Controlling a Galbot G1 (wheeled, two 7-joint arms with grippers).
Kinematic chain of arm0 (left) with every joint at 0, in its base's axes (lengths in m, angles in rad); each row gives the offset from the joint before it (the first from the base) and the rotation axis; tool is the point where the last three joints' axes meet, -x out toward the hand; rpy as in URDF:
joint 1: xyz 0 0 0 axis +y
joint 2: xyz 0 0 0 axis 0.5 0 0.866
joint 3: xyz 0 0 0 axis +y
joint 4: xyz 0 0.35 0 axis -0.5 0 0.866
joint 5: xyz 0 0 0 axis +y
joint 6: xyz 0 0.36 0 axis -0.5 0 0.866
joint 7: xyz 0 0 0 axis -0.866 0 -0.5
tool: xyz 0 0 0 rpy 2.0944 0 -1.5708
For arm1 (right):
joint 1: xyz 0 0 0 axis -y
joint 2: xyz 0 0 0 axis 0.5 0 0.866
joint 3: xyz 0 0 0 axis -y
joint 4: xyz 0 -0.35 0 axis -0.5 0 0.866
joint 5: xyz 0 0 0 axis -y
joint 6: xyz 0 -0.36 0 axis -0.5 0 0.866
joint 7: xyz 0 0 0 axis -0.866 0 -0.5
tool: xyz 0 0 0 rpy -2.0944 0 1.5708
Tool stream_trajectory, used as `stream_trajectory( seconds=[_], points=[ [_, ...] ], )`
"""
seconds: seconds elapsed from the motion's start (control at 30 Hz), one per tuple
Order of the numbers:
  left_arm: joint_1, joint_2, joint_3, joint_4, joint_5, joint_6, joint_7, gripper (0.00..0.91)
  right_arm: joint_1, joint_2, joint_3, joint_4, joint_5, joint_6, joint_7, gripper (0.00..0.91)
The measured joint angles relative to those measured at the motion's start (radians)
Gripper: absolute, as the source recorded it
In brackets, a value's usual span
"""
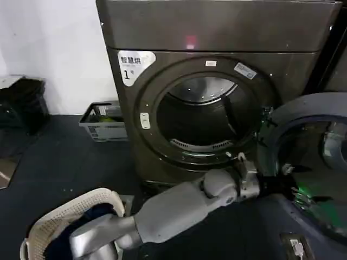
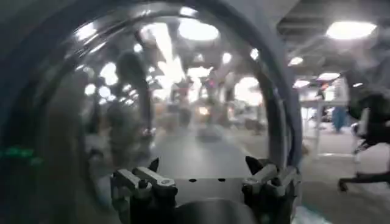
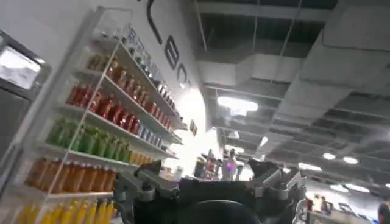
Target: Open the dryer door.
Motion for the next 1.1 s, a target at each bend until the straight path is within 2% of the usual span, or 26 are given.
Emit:
stream_trajectory(
  seconds=[0.37,1.1],
  points=[
    [-0.018,0.0,0.005,0.073,0.009,-0.037,-0.018,0.907,0.004,-0.015,-0.001,-0.021,0.0,0.008,-0.016,0.907],
    [-0.019,0.0,0.008,0.062,0.013,-0.142,-0.048,0.907,0.005,-0.031,-0.006,-0.017,0.001,0.008,-0.023,0.907]
  ],
)
